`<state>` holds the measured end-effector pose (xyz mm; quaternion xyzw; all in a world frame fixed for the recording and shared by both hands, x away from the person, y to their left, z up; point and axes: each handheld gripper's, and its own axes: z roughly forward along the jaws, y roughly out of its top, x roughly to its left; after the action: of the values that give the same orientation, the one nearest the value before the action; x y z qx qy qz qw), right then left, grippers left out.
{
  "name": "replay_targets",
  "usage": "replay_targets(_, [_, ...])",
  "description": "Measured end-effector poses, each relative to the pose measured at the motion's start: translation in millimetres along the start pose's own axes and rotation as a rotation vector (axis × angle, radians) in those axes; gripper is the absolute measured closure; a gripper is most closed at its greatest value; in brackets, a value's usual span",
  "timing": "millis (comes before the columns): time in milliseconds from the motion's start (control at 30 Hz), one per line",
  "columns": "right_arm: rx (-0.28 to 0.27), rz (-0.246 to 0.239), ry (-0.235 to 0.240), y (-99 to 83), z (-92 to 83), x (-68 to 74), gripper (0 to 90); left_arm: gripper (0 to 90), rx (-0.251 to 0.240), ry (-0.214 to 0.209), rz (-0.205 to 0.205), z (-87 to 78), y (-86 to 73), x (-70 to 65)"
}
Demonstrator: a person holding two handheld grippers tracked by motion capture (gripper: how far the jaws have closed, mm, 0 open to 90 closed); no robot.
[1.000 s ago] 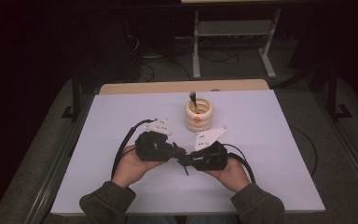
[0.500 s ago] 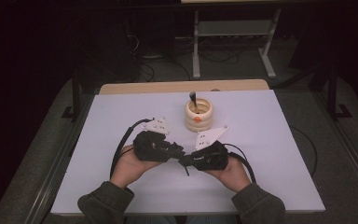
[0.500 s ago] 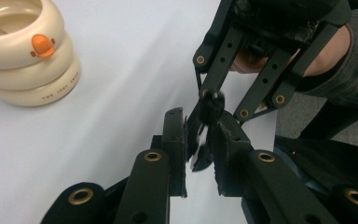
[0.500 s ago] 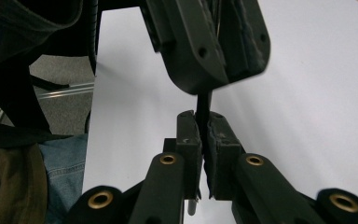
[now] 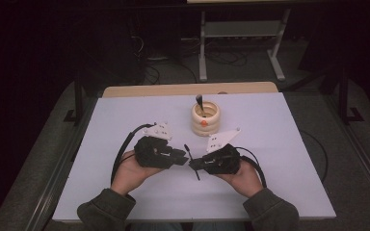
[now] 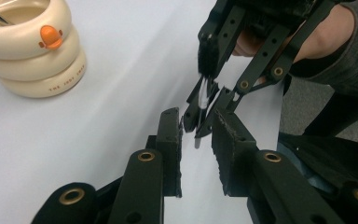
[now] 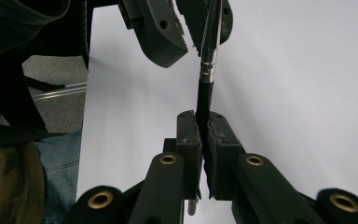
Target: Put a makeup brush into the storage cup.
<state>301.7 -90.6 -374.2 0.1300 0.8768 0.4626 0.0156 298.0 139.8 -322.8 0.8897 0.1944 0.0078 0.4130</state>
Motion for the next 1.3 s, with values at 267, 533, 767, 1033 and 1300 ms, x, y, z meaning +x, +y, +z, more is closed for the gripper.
replay_targets(267, [0.0, 0.006, -0.011, -1.4, -3.6, -1.4, 83.7, 71.4, 0.01, 0.01, 0.001, -1.9, -4.9, 1.5])
replay_targets(533, [0.005, 0.016, -0.018, -2.4, -7.3, -3.5, 83.7, 70.9, 0.004, 0.017, -0.009, -3.2, -10.7, 2.5])
replay_targets(767, [0.003, 0.02, -0.028, -2.9, -11.4, -5.4, 83.7, 70.3, 0.012, 0.027, -0.012, -4.9, -16.7, 3.4])
replay_targets(1033, [0.005, 0.033, -0.035, -4.0, -15.8, -7.8, 83.7, 69.5, 0.013, 0.041, -0.024, -5.6, -23.9, 2.8])
replay_targets(1300, [0.007, 0.04, -0.042, -4.2, -19.3, -10.2, 83.7, 68.5, 0.014, 0.052, -0.025, -7.7, -31.1, 3.6])
